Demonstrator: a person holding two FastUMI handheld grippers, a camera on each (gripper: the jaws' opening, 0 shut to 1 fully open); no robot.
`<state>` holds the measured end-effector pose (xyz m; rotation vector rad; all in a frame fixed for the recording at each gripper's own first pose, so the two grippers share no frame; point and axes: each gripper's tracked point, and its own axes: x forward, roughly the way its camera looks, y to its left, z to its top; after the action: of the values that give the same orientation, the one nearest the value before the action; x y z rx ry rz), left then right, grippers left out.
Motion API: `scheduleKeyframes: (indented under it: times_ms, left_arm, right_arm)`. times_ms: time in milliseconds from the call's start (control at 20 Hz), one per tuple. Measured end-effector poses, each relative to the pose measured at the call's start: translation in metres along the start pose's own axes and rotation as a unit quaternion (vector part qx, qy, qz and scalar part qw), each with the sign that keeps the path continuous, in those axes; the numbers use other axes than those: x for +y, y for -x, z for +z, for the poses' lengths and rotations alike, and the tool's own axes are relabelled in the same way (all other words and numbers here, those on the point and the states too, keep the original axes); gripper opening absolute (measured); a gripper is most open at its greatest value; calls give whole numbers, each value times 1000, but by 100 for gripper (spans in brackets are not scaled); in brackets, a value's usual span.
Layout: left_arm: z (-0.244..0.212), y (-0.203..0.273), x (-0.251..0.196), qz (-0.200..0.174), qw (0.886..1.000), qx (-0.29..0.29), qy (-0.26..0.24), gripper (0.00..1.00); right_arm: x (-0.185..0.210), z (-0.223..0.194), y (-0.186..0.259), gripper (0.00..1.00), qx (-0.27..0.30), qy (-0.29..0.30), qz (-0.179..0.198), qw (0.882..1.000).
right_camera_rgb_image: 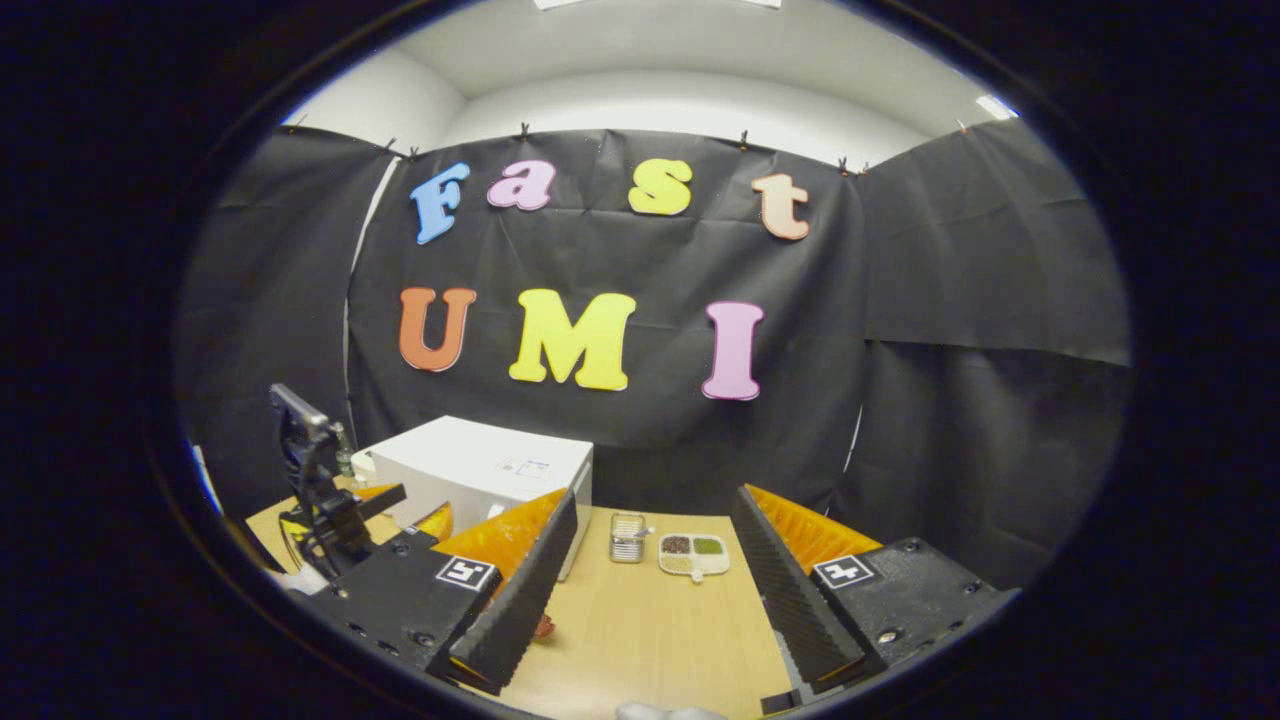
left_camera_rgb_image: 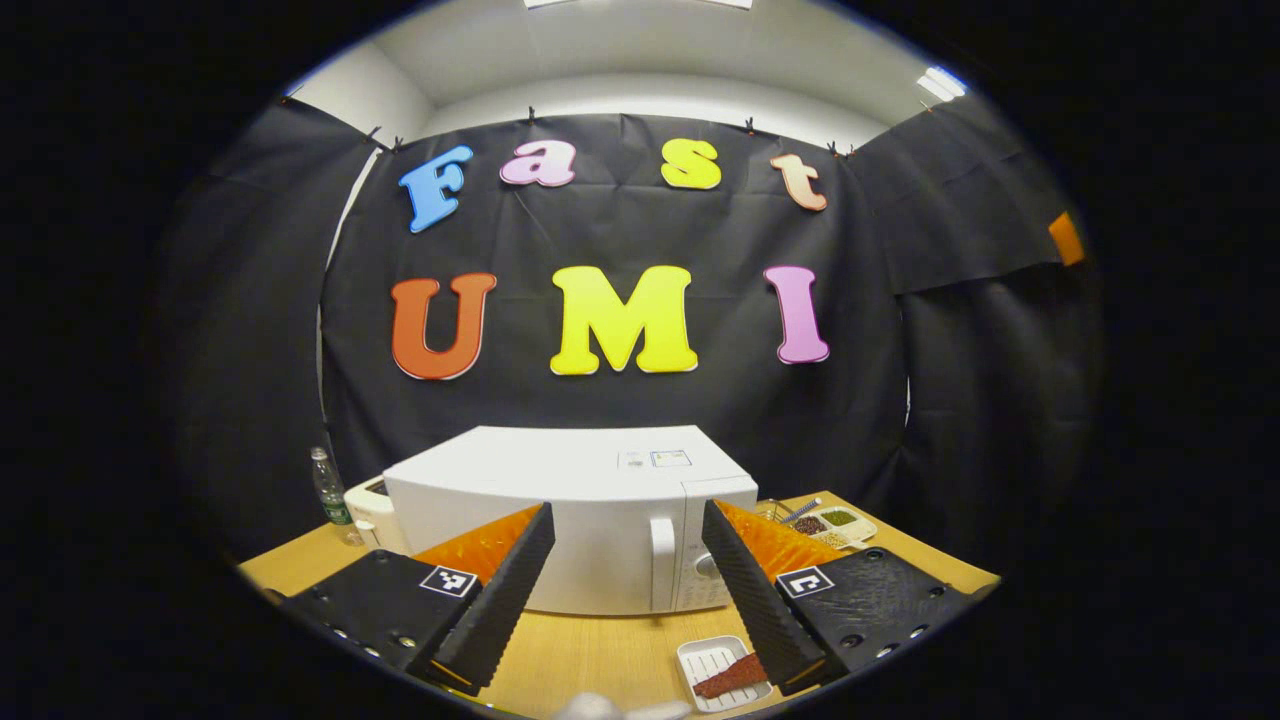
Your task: Open the microwave oven with the left hand, put the food in, and close the microwave oven.
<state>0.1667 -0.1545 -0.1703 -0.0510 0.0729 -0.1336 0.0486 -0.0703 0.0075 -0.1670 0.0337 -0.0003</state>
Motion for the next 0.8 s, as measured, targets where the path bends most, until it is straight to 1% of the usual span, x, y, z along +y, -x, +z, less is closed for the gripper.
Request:
scheduleKeyframes:
  times_ms: [50,100,150,200,250,300,350,400,450,500,550,600,650,700,750,800]
  left_arm:
    - [-13,-13,-3,2,1000,10,3,93]
    - [-25,-26,-6,6,1000,18,5,93]
    - [-38,-38,-8,11,1000,26,9,93]
    - [-47,-52,-10,13,999,32,10,93]
    - [-57,-63,-10,22,999,40,8,93]
    - [-66,-73,-10,27,998,48,6,93]
    - [-75,-81,-11,30,998,55,5,93]
    - [-82,-87,-13,29,998,61,5,93]
    - [-89,-93,-14,27,997,67,3,93]
    - [-93,-96,-14,26,997,72,-1,93]
    - [-98,-99,-14,26,997,74,-1,93]
    - [-100,-101,-16,22,997,76,1,88]
    - [-101,-102,-17,16,997,77,1,78]
    - [-106,-104,-20,7,996,83,6,77]
    - [-110,-103,-25,-9,996,90,15,58]
    - [-112,-103,-27,-11,996,91,21,60]
  right_arm:
    - [-5,-4,-3,100,6,6,-2,1000]
    - [-9,-11,-7,100,12,11,-2,1000]
    - [-11,-17,-10,92,21,14,-2,1000]
    - [-14,-22,-15,92,28,16,0,999]
    - [-17,-25,-19,100,34,15,1,999]
    - [-20,-30,-23,100,40,16,4,999]
    - [-22,-34,-28,92,46,21,6,999]
    - [-26,-37,-32,100,46,23,5,999]
    - [-28,-39,-35,100,47,22,6,999]
    - [-28,-42,-39,92,50,19,10,999]
    - [-28,-45,-42,92,54,16,13,998]
    - [-29,-49,-45,100,56,13,16,998]
    - [-29,-51,-48,92,60,10,20,998]
    - [-28,-56,-51,100,65,8,25,998]
    - [-27,-58,-53,100,69,9,31,997]
    - [-29,-60,-55,100,72,12,32,997]
